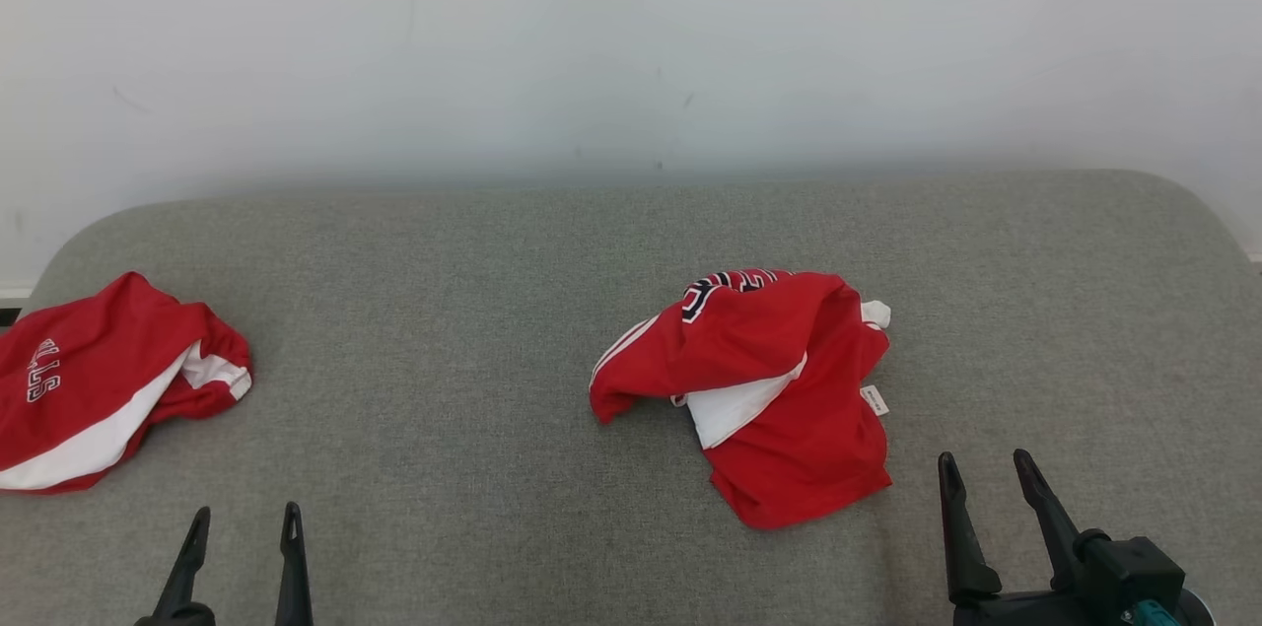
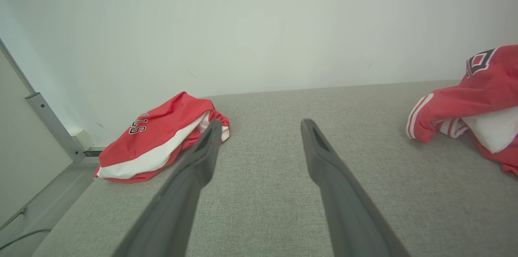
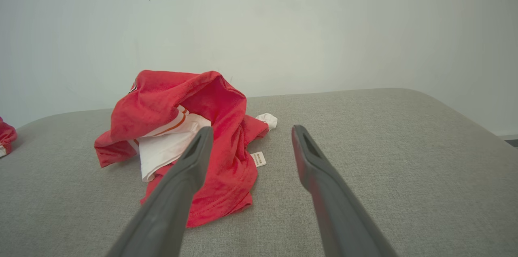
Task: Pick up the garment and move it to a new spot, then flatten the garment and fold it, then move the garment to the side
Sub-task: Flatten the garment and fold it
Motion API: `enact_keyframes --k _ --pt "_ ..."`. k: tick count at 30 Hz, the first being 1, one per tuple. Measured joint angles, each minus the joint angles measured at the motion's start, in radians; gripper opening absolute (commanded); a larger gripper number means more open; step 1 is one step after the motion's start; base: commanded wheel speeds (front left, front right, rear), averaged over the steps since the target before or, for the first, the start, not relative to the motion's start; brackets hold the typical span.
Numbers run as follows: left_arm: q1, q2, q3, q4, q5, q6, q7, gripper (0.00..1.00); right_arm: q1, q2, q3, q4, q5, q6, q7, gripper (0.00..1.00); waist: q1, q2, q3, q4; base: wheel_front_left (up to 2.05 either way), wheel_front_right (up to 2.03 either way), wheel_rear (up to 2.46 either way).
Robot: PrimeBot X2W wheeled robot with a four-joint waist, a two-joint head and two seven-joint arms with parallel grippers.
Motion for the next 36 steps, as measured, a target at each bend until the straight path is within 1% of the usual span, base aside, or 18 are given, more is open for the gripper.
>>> enact_keyframes --k 12,15,18,20,21,24,36 --pt "0.000 0.002 -0.001 0.001 -0.014 0.006 -0.002 1.00 0.000 0.000 0.002 0.000 0.000 0.000 0.000 1.00 0.0000 0.0000 0.007 -0.006 0.00 0.00 0.00" --pt "-0.006 -0.001 -0.013 0.003 -0.016 0.000 -0.004 1.00 -0.002 0.000 0.008 -0.001 0.001 0.000 0.000 1.00 0.0000 0.0000 0.011 -0.015 0.00 0.00 0.00" --pt "-0.037 -0.008 -0.034 0.013 -0.019 -0.015 -0.004 1.00 -0.007 0.000 0.015 0.001 0.002 0.000 0.000 1.00 0.0000 0.0000 0.017 -0.032 0.00 0.00 0.00" --pt "-0.067 -0.010 -0.047 0.030 -0.019 -0.033 -0.005 1.00 -0.014 0.000 0.015 0.004 0.002 0.000 0.000 1.00 0.0000 0.0000 0.023 -0.046 0.00 0.00 0.00" --pt "-0.067 -0.010 -0.047 0.030 -0.019 -0.033 -0.005 1.00 -0.014 0.000 0.015 0.004 0.002 0.000 0.000 1.00 0.0000 0.0000 0.023 -0.046 0.00 0.00 0.00" --pt "-0.126 -0.014 -0.071 0.068 -0.019 -0.062 -0.006 1.00 -0.023 0.000 0.018 0.004 0.006 0.000 -0.002 1.00 0.0000 0.0000 0.036 -0.072 0.00 0.00 0.00" --pt "-0.342 -0.029 -0.132 0.287 -0.022 -0.159 -0.007 1.00 -0.081 -0.001 0.025 0.039 0.036 0.000 -0.037 1.00 0.0001 0.0000 0.124 -0.216 0.00 0.00 0.00"
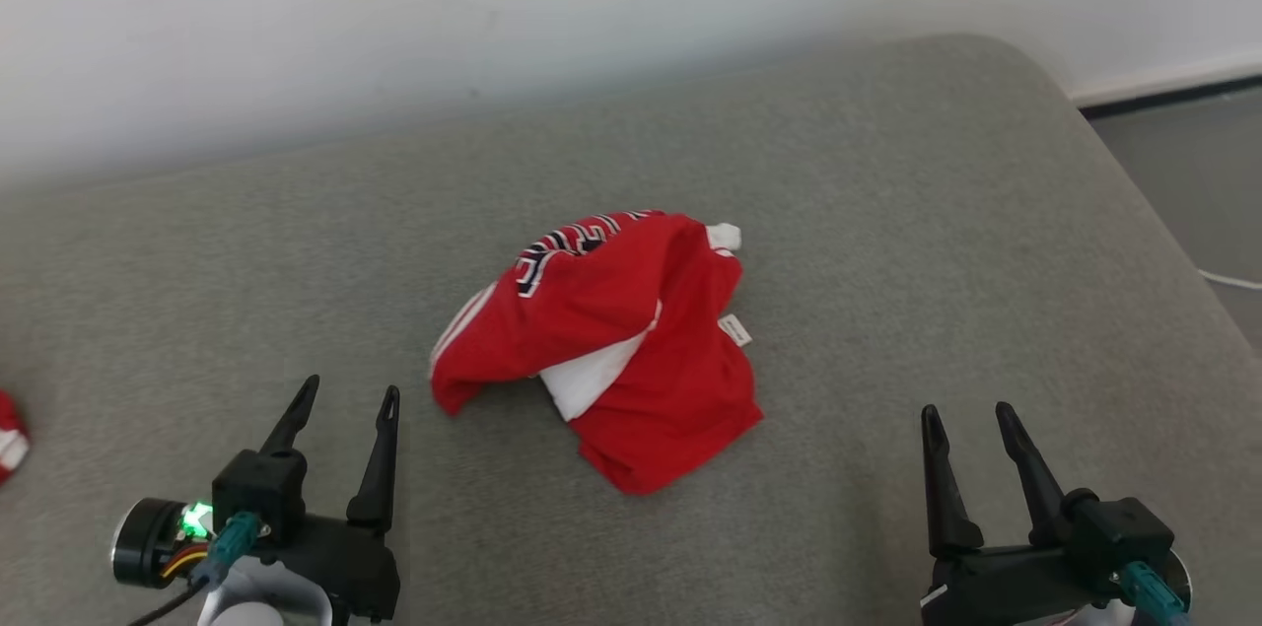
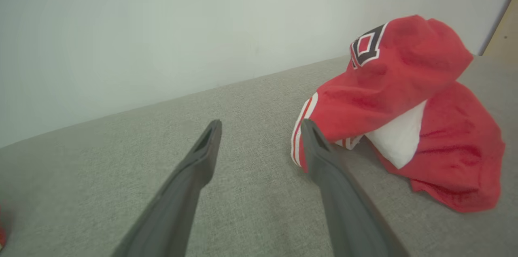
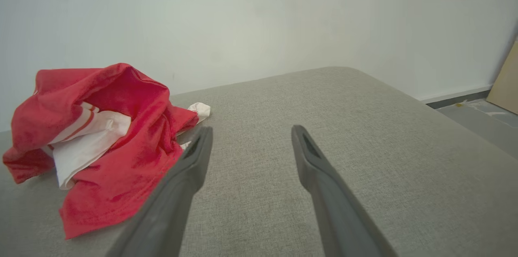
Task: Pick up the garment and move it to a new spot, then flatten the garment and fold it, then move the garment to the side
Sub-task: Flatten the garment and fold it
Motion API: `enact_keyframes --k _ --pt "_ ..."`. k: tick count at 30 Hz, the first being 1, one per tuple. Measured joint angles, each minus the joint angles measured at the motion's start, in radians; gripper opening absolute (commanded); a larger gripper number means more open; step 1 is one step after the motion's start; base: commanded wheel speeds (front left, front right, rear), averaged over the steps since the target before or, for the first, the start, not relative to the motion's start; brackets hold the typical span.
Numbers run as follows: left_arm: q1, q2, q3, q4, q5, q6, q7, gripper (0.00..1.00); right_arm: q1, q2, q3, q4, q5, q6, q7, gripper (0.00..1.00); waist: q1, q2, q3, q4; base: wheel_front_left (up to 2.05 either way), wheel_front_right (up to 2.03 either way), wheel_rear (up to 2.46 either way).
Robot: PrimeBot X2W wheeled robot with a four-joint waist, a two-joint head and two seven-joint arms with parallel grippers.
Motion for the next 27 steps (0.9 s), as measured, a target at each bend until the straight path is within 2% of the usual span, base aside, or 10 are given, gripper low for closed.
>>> enact_keyframes --k 13,14,15,21,27 --pt "-0.165 -0.023 -0.055 0.307 -0.023 -0.094 -0.010 1.00 -0.038 0.000 0.018 0.058 0.027 0.000 -0.033 1.00 0.0001 0.0001 0.080 -0.143 0.00 0.00 0.00" --pt "-0.178 -0.024 -0.063 0.328 -0.018 -0.100 -0.012 0.47 -0.041 0.000 0.017 0.060 0.027 0.000 -0.034 1.00 0.0001 0.0001 0.083 -0.148 0.00 0.00 0.00" --pt "-0.189 -0.027 -0.062 0.349 -0.019 -0.101 -0.021 0.00 -0.041 0.000 0.017 0.062 0.027 0.000 -0.034 1.00 0.0001 0.0001 0.086 -0.153 0.00 0.00 0.00" --pt "-0.220 -0.037 -0.057 0.397 -0.021 -0.099 -0.057 0.00 -0.035 0.000 0.007 0.067 0.020 0.000 -0.035 1.00 0.0000 0.0000 0.071 -0.148 0.00 0.00 0.00" --pt "-0.181 -0.037 -0.054 0.301 -0.005 -0.074 -0.065 0.00 -0.011 0.000 -0.009 0.066 0.016 0.000 -0.038 1.00 -0.0001 0.0000 0.046 -0.095 0.00 0.00 0.00"
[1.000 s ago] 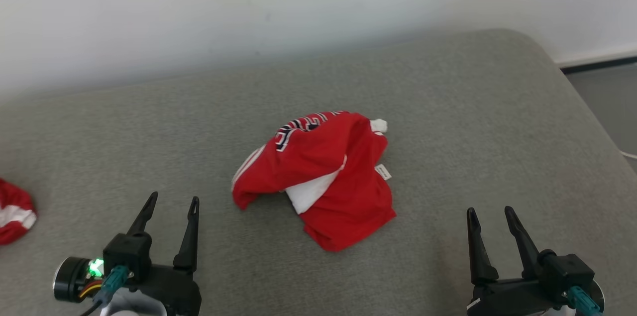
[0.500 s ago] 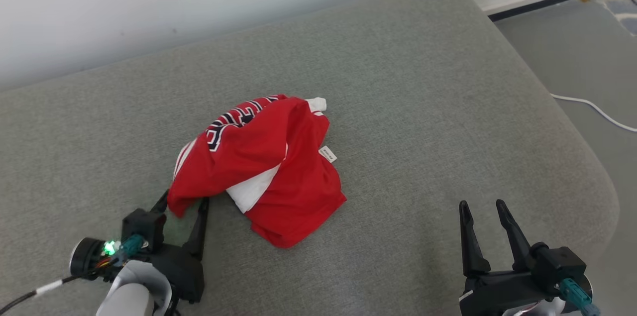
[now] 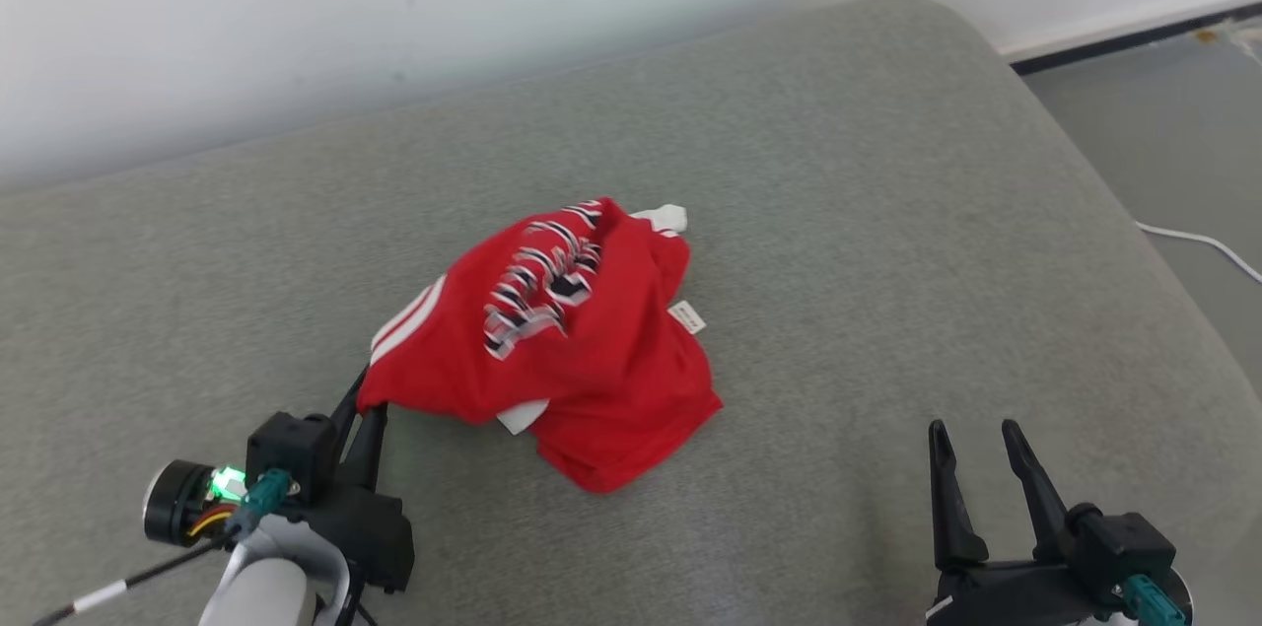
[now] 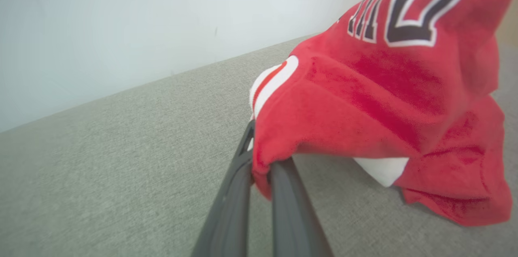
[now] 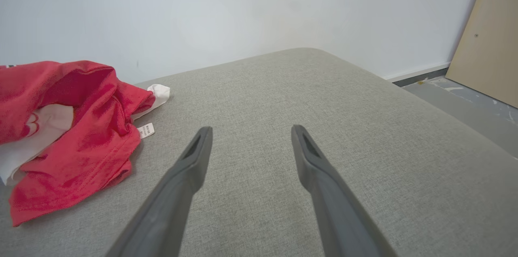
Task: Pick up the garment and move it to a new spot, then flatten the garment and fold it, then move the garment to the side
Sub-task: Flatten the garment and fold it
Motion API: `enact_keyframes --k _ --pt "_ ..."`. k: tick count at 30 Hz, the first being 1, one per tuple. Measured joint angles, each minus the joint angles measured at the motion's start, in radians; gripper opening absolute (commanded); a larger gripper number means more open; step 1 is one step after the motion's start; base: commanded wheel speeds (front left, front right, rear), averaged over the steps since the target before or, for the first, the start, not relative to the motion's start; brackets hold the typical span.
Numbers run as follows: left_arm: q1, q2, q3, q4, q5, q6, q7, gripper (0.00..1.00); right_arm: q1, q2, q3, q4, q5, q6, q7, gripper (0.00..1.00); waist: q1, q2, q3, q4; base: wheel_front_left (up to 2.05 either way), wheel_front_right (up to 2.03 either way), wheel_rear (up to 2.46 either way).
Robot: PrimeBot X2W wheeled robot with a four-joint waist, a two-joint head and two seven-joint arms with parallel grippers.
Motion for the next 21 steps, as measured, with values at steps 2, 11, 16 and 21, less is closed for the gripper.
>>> enact_keyframes --k 2,11,16,21 --pt "0.035 0.007 -0.001 -0.052 0.009 0.011 -0.001 0.00 0.012 -0.001 -0.002 -0.001 0.000 0.000 0.000 1.00 0.0000 0.0000 -0.008 0.026 0.00 0.00 0.00" --pt "0.261 0.044 -0.008 -0.291 0.004 0.072 0.052 0.00 0.030 0.000 0.009 0.000 0.006 0.000 -0.001 1.00 0.0000 0.0000 -0.039 0.164 0.00 0.00 0.00" --pt "0.388 0.037 -0.005 -0.317 -0.033 0.094 0.074 0.00 0.030 0.000 0.016 0.005 0.006 0.000 -0.001 1.00 -0.0001 0.0000 -0.052 0.228 0.00 0.00 0.00" --pt "0.434 0.021 -0.004 -0.295 -0.059 0.100 0.065 1.00 0.033 0.000 0.009 0.008 0.004 0.000 -0.001 1.00 -0.0001 0.0000 -0.071 0.265 0.00 0.00 0.00"
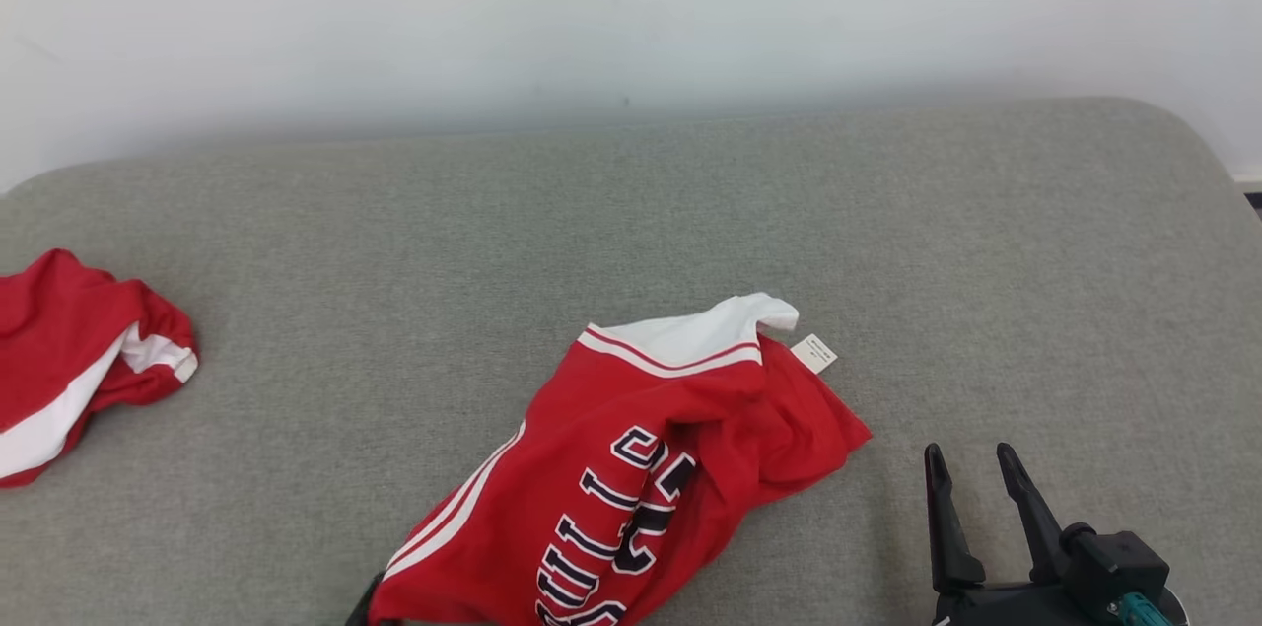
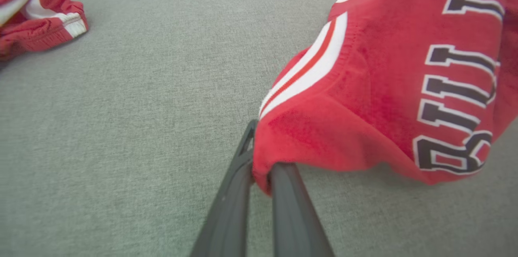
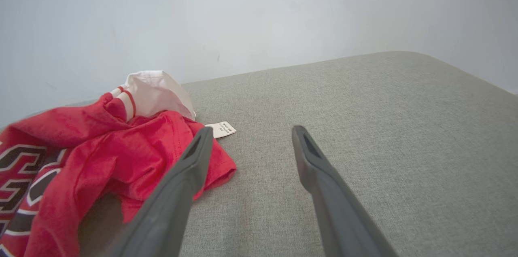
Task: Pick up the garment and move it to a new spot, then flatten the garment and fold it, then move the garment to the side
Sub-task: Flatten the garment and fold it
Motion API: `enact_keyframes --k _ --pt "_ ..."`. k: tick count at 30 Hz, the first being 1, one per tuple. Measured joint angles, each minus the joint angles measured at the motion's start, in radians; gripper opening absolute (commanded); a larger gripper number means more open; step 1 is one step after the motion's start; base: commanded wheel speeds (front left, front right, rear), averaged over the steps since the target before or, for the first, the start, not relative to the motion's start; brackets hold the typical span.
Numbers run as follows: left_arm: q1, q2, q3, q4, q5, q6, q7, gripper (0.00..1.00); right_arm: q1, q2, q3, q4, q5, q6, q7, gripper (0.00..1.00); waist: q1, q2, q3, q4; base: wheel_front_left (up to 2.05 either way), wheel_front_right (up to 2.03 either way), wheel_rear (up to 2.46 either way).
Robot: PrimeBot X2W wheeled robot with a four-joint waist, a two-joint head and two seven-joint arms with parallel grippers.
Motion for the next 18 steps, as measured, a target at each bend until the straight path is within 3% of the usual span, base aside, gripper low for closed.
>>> enact_keyframes --k 12,18 --pt "0.044 0.054 0.101 -0.003 -0.028 0.071 -0.035 1.00 0.021 0.000 -0.004 -0.003 -0.009 0.000 0.006 1.00 0.0000 0.0000 -0.046 0.048 0.00 0.00 0.00" --pt "0.070 0.064 0.149 -0.140 -0.032 0.129 -0.051 1.00 0.023 0.000 -0.012 -0.009 -0.009 0.000 0.006 1.00 0.0000 0.0000 -0.041 0.053 0.00 0.00 0.00"
